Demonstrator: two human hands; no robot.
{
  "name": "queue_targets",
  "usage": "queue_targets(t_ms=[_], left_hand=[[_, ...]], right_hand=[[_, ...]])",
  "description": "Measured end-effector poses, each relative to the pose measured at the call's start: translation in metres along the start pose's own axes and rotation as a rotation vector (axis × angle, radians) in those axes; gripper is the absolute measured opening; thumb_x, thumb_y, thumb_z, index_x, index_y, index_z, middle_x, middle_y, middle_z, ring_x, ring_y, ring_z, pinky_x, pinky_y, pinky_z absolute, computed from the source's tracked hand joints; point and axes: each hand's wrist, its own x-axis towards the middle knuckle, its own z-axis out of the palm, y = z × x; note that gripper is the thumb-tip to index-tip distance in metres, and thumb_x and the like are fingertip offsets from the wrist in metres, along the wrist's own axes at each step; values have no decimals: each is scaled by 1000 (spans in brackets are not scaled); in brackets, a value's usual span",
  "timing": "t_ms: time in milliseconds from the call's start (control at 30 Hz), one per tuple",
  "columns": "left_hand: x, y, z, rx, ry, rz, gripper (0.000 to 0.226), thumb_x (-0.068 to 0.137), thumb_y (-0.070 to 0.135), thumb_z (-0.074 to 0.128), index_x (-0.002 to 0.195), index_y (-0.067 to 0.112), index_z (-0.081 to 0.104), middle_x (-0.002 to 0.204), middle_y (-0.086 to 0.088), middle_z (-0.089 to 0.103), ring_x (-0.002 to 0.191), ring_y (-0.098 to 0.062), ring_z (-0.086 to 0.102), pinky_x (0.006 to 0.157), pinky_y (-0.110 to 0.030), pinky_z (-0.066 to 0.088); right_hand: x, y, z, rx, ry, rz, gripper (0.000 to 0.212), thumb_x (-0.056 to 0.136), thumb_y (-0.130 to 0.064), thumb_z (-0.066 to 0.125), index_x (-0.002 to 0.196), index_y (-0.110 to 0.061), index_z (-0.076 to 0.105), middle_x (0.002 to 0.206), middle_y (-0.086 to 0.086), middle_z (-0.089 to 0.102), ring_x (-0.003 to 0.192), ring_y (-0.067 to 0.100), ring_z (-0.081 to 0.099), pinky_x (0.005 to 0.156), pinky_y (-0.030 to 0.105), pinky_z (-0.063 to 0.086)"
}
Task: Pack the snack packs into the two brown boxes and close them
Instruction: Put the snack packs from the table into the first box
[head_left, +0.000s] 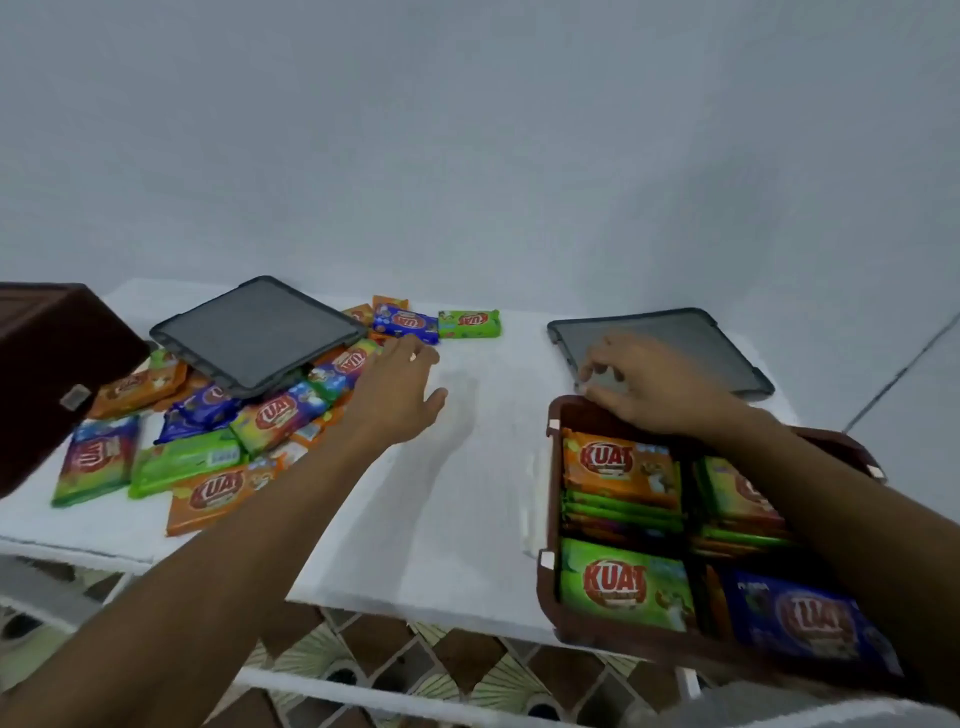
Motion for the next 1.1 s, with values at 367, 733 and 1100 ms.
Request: queue_targets(t_ms=[367,733,1100], left_hand=[[30,-128,23,127,-150,-58,46,89,42,55,130,24,45,131,-7,45,114,-28,45,95,-39,43],[53,-147,19,-11,-161,109,52,89,57,49,130,25,48,125,-2,48,110,-23,49,88,-38,45],[154,-123,43,131,-329,178,74,86,21,60,150,22,23,158,-5,22,145,-28,13,116,-50,10]], right_hand=[[203,-27,83,-145,-392,14,43,93,-40,57,133,-27,50,127,-4,53,124,21,45,97,39,44],[243,-19,135,-342,-416,195,69,92,-49,53,149,-18,28,146,9,30,132,28,32,99,47,37],[207,-12,103,-35,-520,293,89,69,-26,85,135,-17,25,107,5,51,89,21,55,67,30,46]])
